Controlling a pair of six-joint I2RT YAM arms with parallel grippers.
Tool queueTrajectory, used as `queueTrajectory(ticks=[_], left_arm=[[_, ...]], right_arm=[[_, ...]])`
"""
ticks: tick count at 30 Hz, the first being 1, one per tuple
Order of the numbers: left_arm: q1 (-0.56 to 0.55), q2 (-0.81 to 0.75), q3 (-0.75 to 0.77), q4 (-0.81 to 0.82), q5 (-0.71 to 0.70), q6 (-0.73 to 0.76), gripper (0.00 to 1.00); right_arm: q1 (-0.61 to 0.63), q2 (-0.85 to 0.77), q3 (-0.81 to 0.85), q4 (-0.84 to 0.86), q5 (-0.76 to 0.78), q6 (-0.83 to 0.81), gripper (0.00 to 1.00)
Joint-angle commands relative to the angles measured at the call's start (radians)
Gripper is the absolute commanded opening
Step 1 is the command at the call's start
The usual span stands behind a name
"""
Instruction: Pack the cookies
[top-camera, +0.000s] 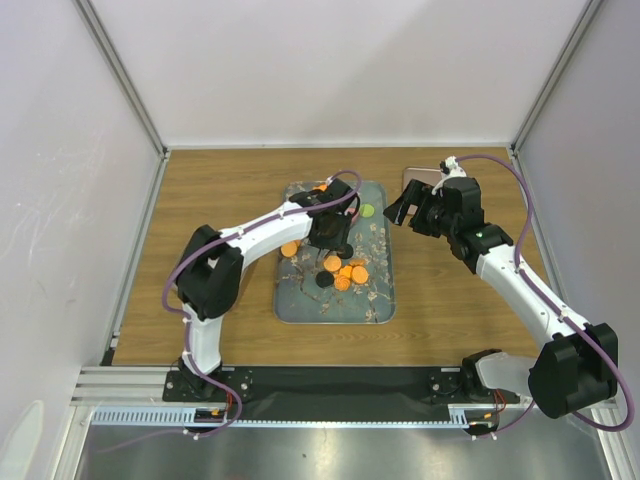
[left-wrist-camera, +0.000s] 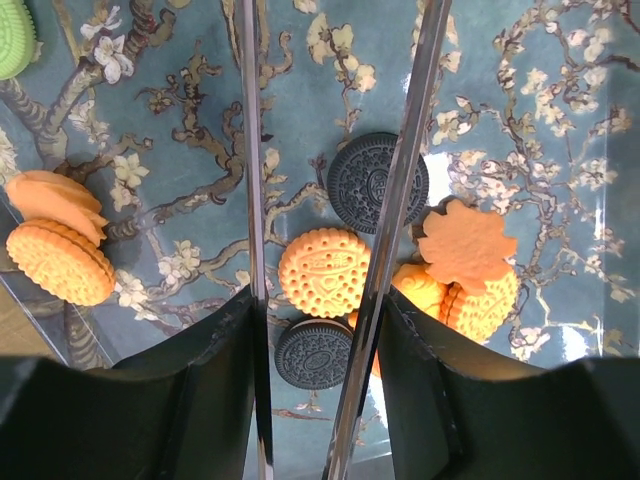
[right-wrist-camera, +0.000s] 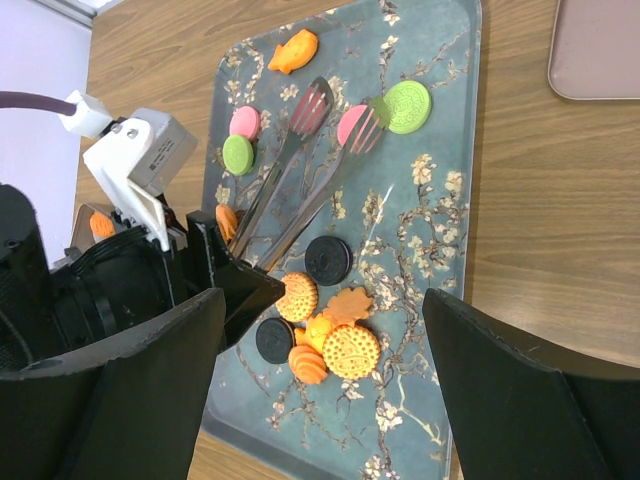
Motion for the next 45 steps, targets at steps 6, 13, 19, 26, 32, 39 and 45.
queueTrajectory(ticks=[6, 13, 19, 26, 32, 39, 45], left_arm=[[-0.008, -0.092, -0.018, 0.038, 0.039, 0.009, 0.51], [-0.008, -0.100, 0.004, 0.010, 0.023, 0.017, 0.52], [-0.008, -0.088, 0.007, 0.006, 0.023, 0.020, 0.52], [-0.006, -0.060, 0.025, -0.004, 0.023, 0.024, 0.52], [-0.006, -0.048, 0.042, -0.011, 0.022, 0.030, 0.51], [-0.001, -0.031, 0.059, -0.016, 0.014, 0.032, 0.50], [0.002, -0.025, 0.067, -0.022, 0.011, 0.034, 0.49]], right_arm=[[0.004, -0.023, 0.010, 0.025, 0.016, -0.015, 0.87], [0.004, -0.017, 0.011, 0.023, 0.018, -0.015, 0.87], [0.004, -0.017, 0.011, 0.023, 0.022, -0.020, 0.87], [0.005, -0.013, 0.011, 0.020, 0.024, -0.018, 0.87], [0.005, -0.011, 0.011, 0.022, 0.024, -0.018, 0.87], [0.004, -0.011, 0.013, 0.020, 0.022, -0.021, 0.87], [0.004, -0.014, 0.013, 0.020, 0.021, -0.021, 0.87]])
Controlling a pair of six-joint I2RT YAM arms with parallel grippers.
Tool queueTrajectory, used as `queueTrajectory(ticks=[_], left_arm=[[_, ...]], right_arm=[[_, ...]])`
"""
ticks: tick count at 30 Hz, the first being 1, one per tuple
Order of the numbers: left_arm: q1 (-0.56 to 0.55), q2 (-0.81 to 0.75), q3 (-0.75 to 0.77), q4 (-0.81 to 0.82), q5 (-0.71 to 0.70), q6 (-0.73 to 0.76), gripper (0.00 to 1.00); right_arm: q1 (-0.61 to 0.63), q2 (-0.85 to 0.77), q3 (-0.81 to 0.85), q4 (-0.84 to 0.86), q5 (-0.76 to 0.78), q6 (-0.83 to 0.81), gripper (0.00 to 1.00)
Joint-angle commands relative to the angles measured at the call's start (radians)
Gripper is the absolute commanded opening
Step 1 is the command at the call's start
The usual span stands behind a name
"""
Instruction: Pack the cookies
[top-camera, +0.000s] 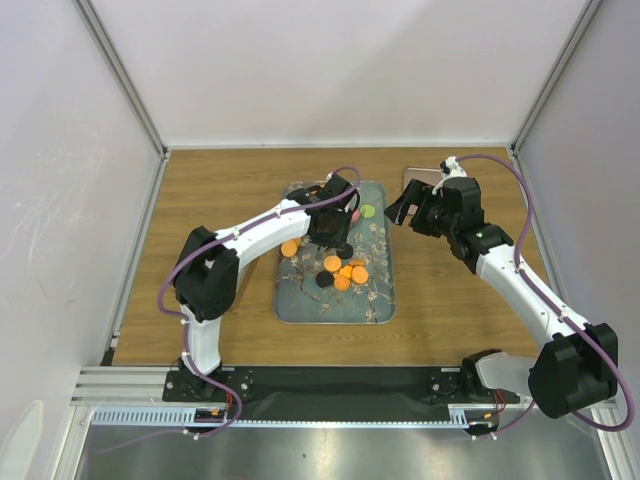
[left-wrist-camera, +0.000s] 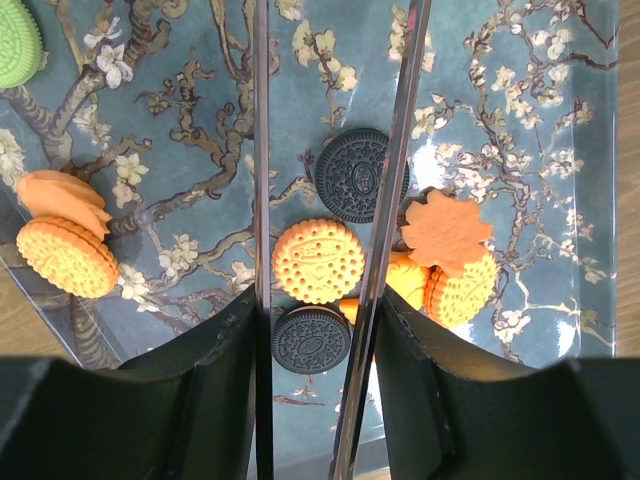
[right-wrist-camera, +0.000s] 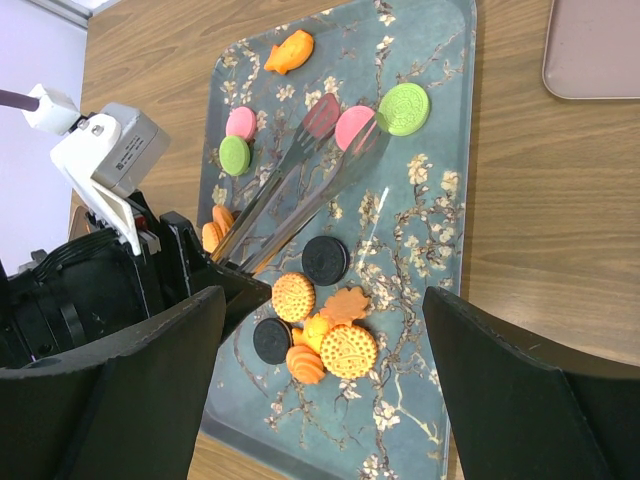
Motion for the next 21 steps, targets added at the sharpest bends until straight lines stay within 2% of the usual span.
queueTrajectory(ticks=[1, 10, 21], left_arm=[[0.002, 0.000, 0.043, 0.002, -0.007, 0.022, 0.49], [0.000, 0.008, 0.042, 0.001, -0.019, 0.022, 0.47], [0.008, -0.026, 0.045, -0.017, -0.039, 0.031, 0.40]], right_arm=[[0.002, -0.014, 0.013, 0.022, 0.010, -0.018, 0.87], [0.004, -0.013, 0.013, 0.022, 0.007, -0.018, 0.87], [0.002, -0.013, 0.013, 0.022, 0.005, -0.020, 0.87]])
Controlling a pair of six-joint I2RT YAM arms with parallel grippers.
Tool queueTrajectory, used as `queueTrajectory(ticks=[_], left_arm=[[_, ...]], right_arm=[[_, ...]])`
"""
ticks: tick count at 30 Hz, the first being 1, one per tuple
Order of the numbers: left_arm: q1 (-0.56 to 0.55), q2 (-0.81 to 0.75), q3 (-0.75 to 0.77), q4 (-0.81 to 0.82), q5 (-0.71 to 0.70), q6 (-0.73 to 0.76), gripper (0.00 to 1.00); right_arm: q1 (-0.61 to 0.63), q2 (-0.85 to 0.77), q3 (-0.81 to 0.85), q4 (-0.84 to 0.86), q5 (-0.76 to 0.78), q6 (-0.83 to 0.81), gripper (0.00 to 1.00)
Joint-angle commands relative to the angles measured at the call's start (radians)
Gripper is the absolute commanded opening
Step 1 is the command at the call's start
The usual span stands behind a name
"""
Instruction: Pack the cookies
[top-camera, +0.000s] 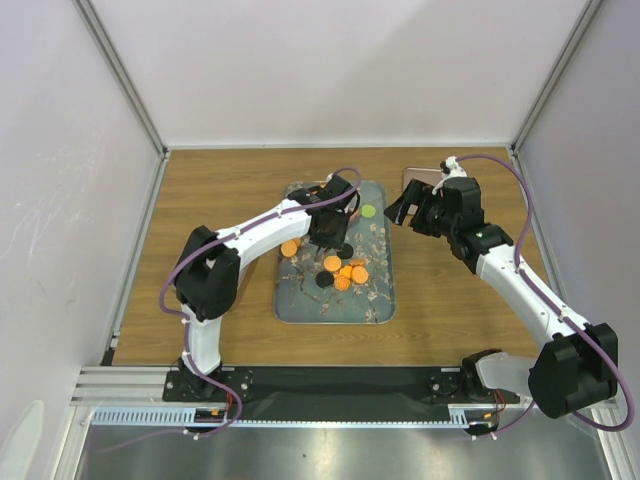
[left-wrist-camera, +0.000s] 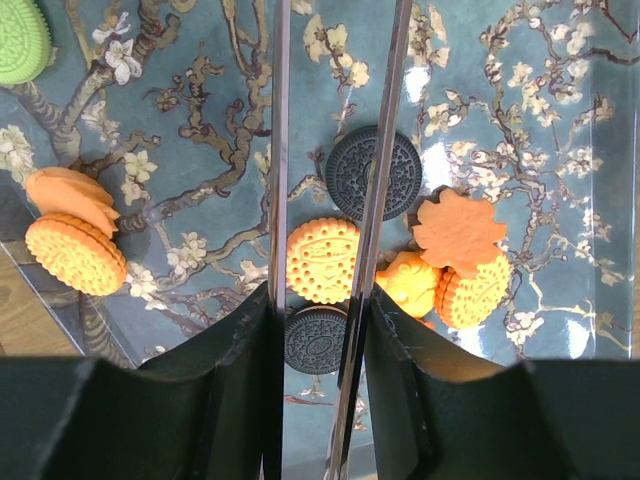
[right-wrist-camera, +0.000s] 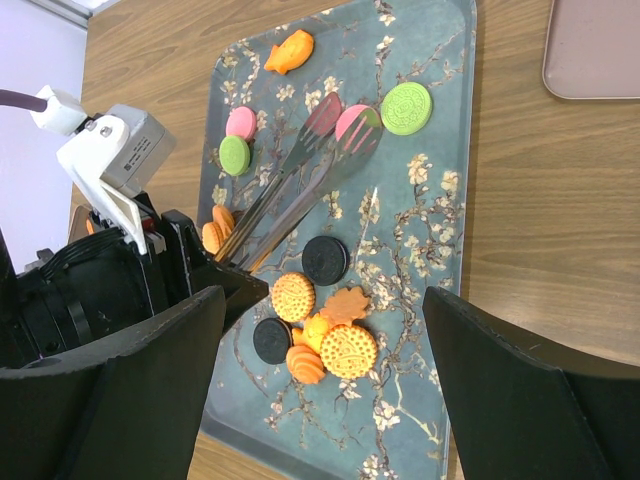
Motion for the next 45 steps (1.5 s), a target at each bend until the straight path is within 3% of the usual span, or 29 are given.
queueTrajectory(ticks=[1, 18, 27, 36, 45], left_arm=[[0.006, -0.044, 0.043, -0.006, -0.030, 0.023, 0.40], [0.009, -0.234, -0.050, -0.016, -0.057, -0.001, 0.40], [0.032, -0.506, -0.222, -0.100, -0.140, -0.065, 0.40], [0.156, -0.910, -0.434, -0.275, -0.160, -0.182, 0.41], [0.336, -1.077, -0.561, -0.329, -0.104, -0.230, 0.41]], right_arm=[[0.005, -0.014, 0.013, 0.022, 0.006, -0.020, 0.87], [0.004, -0.012, 0.013, 0.020, 0.004, -0.020, 0.87], [0.004, -0.003, 0.013, 0.023, -0.004, -0.017, 0.87], [-0.001, 0.015, 0.015, 0.027, -0.024, -0.013, 0.87], [-0.004, 0.015, 0.013, 0.034, -0.050, -0.003, 0.87]])
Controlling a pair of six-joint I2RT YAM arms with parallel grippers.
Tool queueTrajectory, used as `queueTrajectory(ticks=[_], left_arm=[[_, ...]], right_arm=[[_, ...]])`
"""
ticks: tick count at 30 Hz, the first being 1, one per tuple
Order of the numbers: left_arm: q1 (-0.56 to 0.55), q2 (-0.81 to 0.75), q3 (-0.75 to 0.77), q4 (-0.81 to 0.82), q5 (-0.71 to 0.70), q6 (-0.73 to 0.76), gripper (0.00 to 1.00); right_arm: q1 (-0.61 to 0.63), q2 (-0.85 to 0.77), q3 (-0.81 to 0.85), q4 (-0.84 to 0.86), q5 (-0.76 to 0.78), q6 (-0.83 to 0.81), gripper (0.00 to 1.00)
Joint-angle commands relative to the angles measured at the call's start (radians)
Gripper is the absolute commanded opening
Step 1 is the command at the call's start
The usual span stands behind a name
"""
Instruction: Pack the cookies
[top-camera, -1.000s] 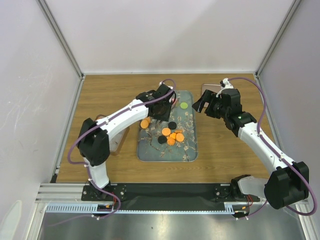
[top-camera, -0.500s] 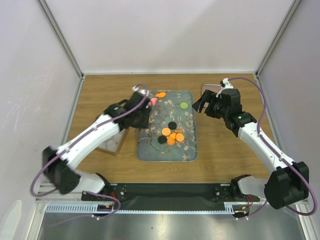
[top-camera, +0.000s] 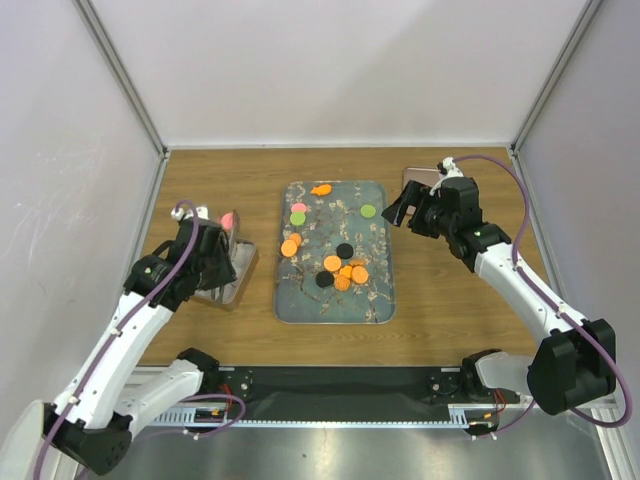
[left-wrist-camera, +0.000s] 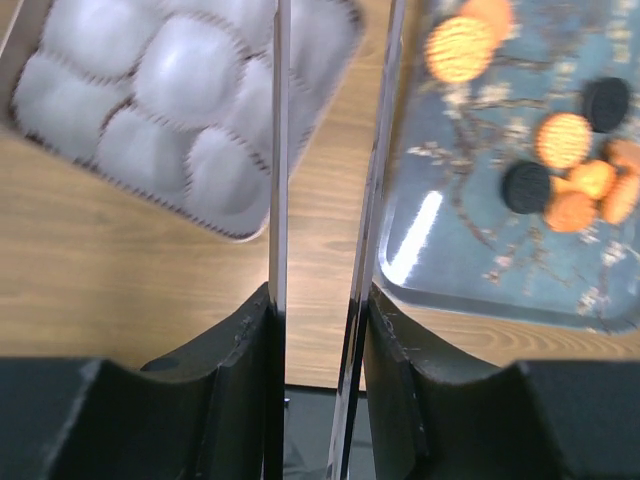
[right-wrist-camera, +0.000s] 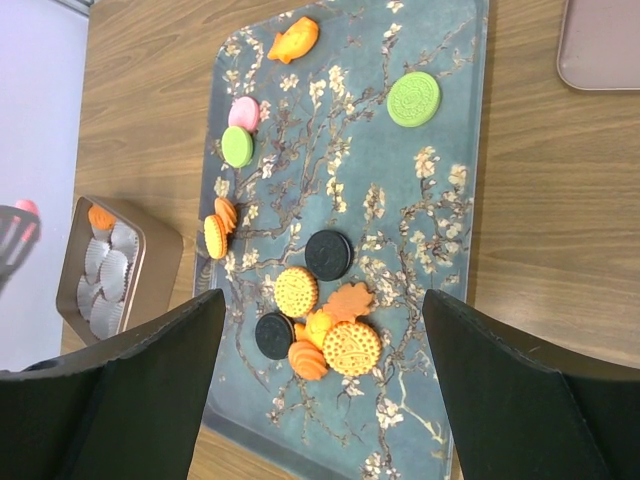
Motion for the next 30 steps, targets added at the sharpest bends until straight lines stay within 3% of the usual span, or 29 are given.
queueTrajectory(ticks=[1, 17, 30], left_arm=[[0.068, -0.029, -0.042, 0.001, 0.043, -0.033, 0.41], [0.278, 0.020, -0.151, 0.113, 0.215, 0.013, 0.41], [0.369, 0.045, -0.203, 0.165, 0.264, 0.051, 0.41]], right_arm=[[-0.002, -0.005, 0.011, 0.034, -0.023, -0.002, 0.87], [0.003, -0.009, 0.010, 0.038, -0.030, 0.001, 0.87], [0.001, -0.008, 0.010, 0.038, -0.030, 0.002, 0.87]])
